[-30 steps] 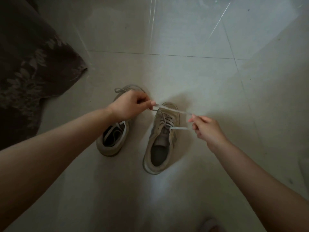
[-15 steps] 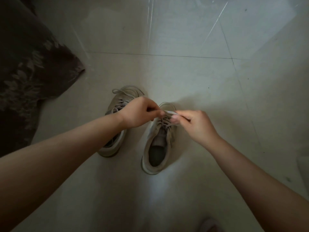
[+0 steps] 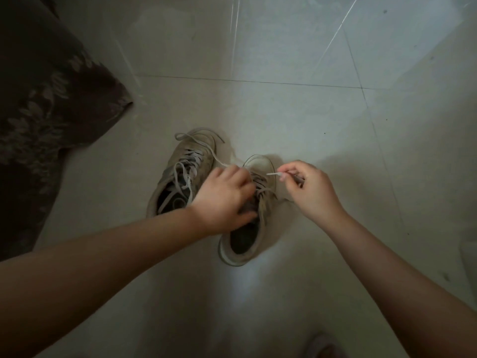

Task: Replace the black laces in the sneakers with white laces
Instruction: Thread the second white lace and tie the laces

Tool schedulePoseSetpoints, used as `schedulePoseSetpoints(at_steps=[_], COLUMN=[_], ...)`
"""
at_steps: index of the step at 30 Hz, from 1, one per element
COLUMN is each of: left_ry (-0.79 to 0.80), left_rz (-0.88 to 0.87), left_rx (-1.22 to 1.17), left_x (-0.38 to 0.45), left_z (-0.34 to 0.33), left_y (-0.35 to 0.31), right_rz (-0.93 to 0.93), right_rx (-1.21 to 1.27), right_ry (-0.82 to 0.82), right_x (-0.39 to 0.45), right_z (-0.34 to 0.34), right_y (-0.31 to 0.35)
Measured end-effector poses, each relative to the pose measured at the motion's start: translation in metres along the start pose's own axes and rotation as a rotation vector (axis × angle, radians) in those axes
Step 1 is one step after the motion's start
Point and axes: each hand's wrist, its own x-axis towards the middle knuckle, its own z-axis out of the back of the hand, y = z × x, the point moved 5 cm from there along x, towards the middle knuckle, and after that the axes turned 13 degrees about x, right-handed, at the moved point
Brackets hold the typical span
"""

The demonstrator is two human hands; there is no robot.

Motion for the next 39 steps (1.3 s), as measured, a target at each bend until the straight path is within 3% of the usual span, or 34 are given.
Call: schedulePoseSetpoints(at_steps=[3, 7, 15, 25, 39], left_ry=[0.127, 0.043, -0.071, -0.074, -0.139], left_rz=[-0.076, 0.008, 0.098, 0.057, 0.058], left_rx=[0.257, 0.326, -0.081, 0.028, -0.068], left_x=[-0.003, 0.008, -0.006, 0.001, -0.008], left_z=[-0.02, -0.03, -0.019, -0.012, -0.015], left_y=[-0.026, -0.039, -0.014, -0.001, 0.001], right_rz=[-0.105, -0.176, -0.15, -0.118, -0.016], right_rx=[0.086, 0.282, 0.181, 0.115, 0.054], right_ry=[0.018, 0.007, 0.094, -0.041, 0.007], right_x=[-0.003, -0.009, -0.022, -0.024, -0.026], right_z=[-0.013, -0.03, -0.034, -0.031, -0.029], right_y=[-0.008, -0.008, -0.015, -0.016, -0.017])
